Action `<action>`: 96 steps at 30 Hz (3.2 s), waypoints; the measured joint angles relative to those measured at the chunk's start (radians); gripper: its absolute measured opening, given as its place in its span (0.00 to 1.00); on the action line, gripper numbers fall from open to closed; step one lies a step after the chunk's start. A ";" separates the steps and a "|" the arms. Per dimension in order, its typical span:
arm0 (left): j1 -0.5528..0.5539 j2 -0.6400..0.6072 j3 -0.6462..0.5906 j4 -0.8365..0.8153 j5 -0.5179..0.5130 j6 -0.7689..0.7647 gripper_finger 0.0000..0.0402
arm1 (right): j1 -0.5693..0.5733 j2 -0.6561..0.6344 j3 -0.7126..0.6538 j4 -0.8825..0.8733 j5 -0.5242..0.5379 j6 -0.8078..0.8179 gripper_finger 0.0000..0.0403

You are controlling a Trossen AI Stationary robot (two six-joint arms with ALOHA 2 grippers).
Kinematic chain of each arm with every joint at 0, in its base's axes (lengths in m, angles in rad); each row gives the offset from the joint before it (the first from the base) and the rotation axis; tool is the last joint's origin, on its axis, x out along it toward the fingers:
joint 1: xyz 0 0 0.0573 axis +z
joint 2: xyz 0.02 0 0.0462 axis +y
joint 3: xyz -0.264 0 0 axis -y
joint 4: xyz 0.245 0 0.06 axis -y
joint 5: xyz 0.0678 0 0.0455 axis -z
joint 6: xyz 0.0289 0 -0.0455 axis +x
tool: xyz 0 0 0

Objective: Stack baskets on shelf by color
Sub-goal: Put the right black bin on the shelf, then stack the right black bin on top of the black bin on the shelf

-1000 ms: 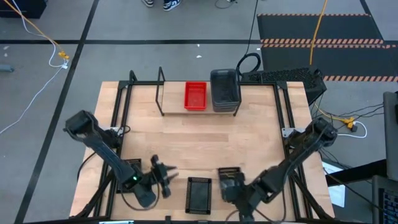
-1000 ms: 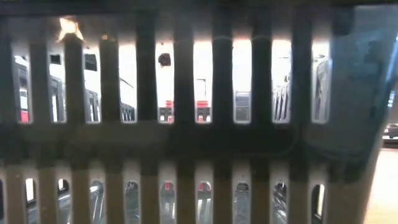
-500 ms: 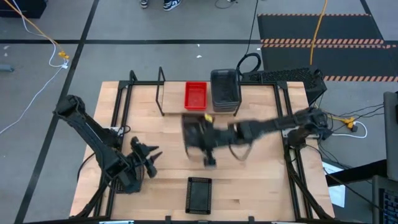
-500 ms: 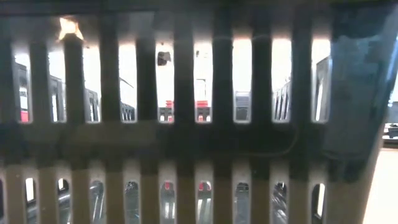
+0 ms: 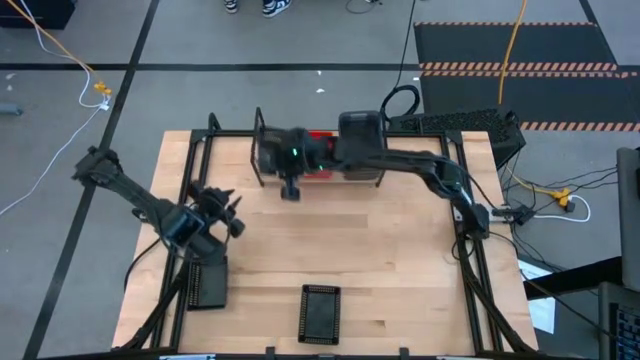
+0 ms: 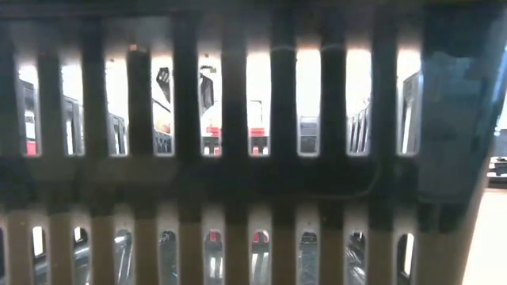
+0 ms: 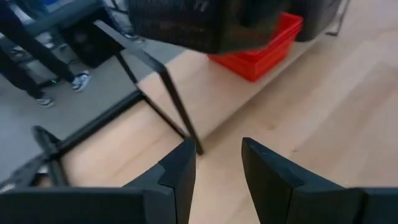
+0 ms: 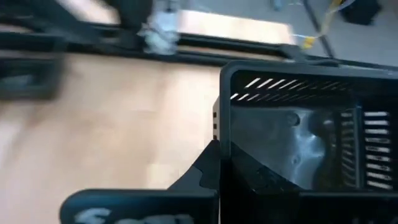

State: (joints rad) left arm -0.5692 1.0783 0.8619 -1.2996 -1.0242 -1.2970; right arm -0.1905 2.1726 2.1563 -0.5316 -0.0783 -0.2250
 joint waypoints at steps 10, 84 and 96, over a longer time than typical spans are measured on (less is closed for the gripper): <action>0.145 -0.111 0.000 -0.059 -0.022 0.212 0.33 | -0.106 0.126 0.076 0.009 -0.001 -0.025 0.00; 0.257 -0.148 -0.001 0.603 0.175 0.893 0.33 | 0.516 -0.451 -0.901 0.465 0.187 0.366 0.35; 0.203 0.083 -0.001 0.871 0.270 0.952 0.33 | 0.884 -0.331 -0.810 0.549 0.362 0.560 0.35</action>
State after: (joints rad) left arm -0.3660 1.1608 0.8608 -0.4281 -0.7542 -0.3453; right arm 0.6934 1.8420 1.3463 0.0169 0.2835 0.3352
